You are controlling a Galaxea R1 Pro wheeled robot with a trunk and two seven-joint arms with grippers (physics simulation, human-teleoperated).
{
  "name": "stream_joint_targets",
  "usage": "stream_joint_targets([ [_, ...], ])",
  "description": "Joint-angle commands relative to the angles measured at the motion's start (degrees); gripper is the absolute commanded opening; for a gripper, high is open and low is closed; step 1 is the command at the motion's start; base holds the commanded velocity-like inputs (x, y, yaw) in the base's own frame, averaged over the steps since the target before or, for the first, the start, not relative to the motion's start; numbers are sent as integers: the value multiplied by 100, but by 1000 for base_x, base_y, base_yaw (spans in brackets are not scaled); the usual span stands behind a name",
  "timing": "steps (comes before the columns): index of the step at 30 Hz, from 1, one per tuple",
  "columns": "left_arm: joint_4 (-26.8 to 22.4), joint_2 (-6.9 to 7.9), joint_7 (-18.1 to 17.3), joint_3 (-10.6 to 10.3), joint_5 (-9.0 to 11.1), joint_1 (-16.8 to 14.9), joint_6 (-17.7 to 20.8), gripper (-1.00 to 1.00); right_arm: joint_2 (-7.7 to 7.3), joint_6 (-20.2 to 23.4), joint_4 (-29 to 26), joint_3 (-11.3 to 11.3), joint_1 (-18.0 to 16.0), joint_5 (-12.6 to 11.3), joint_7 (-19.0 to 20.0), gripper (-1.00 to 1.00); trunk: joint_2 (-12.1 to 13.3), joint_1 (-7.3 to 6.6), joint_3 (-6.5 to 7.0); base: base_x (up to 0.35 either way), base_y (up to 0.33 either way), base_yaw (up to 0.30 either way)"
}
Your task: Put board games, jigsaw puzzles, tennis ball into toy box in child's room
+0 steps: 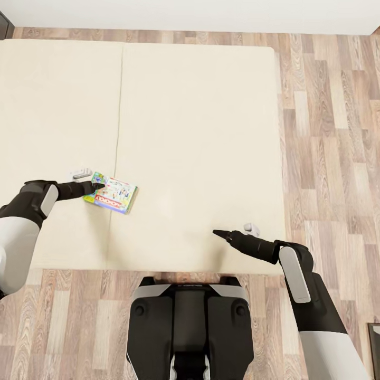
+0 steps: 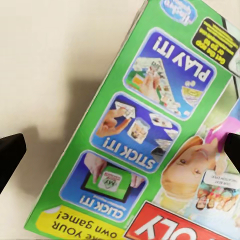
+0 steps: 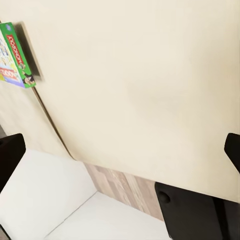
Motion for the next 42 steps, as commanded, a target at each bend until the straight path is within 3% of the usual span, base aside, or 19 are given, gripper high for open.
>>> stream_joint_targets([
  [1,39,-20,-14,47,-71,3,13,100,1,24,-2,-9,-2,50,55,100,-3,9,-16,0,0,0],
  [14,31,-39,-9,44,-71,8,-33,100,-2,16,5,-9,-3,43,55,100,-3,9,-120,0,0,0],
  [42,31,-48,1,51,-73,6,-36,100,-4,6,14,-9,-11,43,55,100,-3,9,-129,0,-98,0],
])
